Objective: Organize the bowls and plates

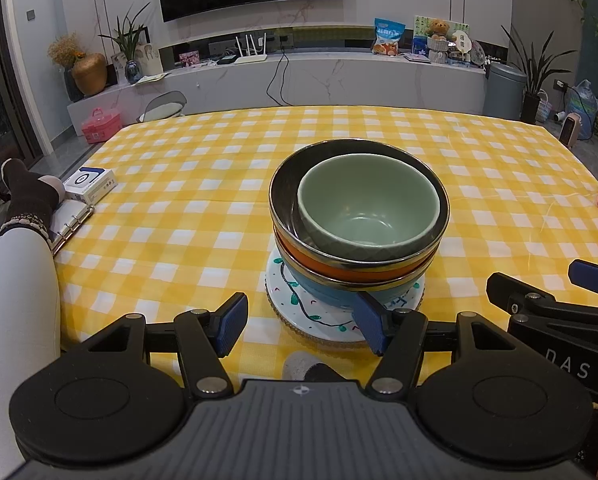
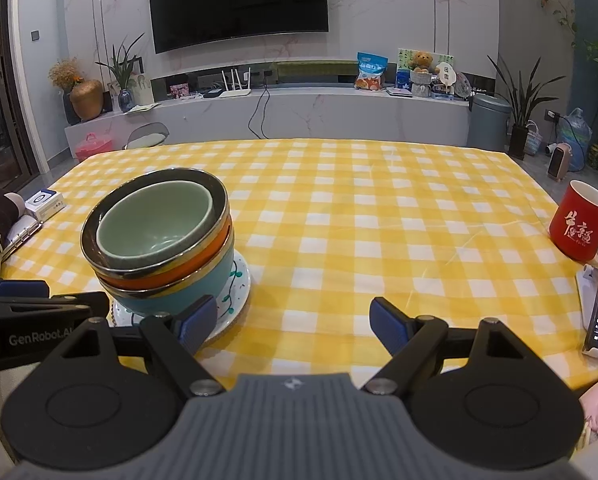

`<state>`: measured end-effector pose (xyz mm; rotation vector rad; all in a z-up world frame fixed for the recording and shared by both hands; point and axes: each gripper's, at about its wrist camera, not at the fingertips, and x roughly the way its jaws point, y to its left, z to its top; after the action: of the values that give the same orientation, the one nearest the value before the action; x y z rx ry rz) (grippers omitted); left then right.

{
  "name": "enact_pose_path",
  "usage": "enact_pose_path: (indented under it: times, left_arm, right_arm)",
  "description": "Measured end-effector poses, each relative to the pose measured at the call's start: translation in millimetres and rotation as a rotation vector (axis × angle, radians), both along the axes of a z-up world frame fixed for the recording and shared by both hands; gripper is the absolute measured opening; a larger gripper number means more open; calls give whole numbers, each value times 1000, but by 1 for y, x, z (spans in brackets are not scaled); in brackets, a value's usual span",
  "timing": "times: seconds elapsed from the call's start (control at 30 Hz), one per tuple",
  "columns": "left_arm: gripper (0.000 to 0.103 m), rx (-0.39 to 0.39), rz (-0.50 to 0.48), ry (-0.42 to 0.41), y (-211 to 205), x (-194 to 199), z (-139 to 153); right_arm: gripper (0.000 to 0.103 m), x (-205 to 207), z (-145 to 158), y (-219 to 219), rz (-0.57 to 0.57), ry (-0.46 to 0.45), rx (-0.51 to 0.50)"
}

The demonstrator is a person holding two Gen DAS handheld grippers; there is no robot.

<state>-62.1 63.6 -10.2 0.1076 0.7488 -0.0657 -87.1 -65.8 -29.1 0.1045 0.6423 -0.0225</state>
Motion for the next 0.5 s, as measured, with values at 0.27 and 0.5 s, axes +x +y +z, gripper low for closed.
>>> enact_pose_path:
  times: [0.27, 0.5]
  left_arm:
    - [72, 0, 1, 0, 0, 0, 0]
    - [72, 7, 4, 0, 0, -1, 1]
  right_arm:
    - [82, 0, 0, 0, -2, 0, 0]
    - [82, 0, 0, -1, -3, 0, 1]
